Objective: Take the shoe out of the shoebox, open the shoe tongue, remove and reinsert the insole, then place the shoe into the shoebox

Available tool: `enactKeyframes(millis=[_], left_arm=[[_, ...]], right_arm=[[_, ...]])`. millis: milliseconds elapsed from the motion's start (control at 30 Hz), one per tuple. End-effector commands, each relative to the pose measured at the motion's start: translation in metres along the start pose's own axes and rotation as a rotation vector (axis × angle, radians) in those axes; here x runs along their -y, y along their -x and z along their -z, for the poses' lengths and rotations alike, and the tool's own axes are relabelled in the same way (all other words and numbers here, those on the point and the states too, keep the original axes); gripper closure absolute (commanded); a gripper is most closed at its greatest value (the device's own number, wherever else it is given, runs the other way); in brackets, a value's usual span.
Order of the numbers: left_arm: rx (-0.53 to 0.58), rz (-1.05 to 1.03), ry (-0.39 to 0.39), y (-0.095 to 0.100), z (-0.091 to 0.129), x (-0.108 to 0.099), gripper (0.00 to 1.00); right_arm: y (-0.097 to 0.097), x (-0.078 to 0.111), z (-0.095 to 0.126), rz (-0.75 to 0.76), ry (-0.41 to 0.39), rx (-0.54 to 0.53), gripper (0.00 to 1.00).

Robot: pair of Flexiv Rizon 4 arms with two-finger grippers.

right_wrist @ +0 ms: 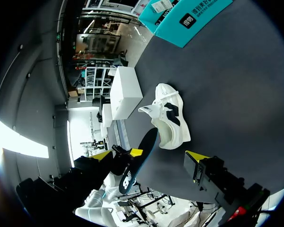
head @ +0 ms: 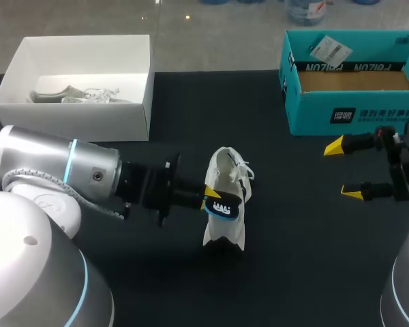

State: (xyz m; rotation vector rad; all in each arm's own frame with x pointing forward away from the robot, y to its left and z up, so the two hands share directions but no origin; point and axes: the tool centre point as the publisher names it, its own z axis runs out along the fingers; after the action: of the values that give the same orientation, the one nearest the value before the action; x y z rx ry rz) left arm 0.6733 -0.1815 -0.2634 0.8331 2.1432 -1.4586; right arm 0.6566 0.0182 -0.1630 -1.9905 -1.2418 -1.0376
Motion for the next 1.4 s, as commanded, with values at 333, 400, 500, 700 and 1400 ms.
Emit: enactKeyframes(millis=[333,400,500,700,1400], left_arm=[[0.008,0.021,0.015,0.007,-0.013,0.004,1.00],[0.032,0.033,0.001,0.014,-0.012,0.014,1.00],[0.048,0.035,-0.013,0.023,-0.013,0.025,1.00],[0.043,0.019,-0.060,0.026,-0.023,0.039,1.00],[0.014,0.018,-0.051,0.009,-0.072,0.011,1.00]], right_arm=[[0.002,0.009,0.005,-0.002,0.013,0.002,0.00],[0.002,0.009,0.005,-0.002,0.013,0.002,0.00],[0.002,0.009,0.005,-0.002,0.013,0.002,0.00],[0.002,0.009,0.005,-0.002,0.013,0.002,0.00],[0.002,0.009,0.005,-0.002,0.013,0.002,0.00]])
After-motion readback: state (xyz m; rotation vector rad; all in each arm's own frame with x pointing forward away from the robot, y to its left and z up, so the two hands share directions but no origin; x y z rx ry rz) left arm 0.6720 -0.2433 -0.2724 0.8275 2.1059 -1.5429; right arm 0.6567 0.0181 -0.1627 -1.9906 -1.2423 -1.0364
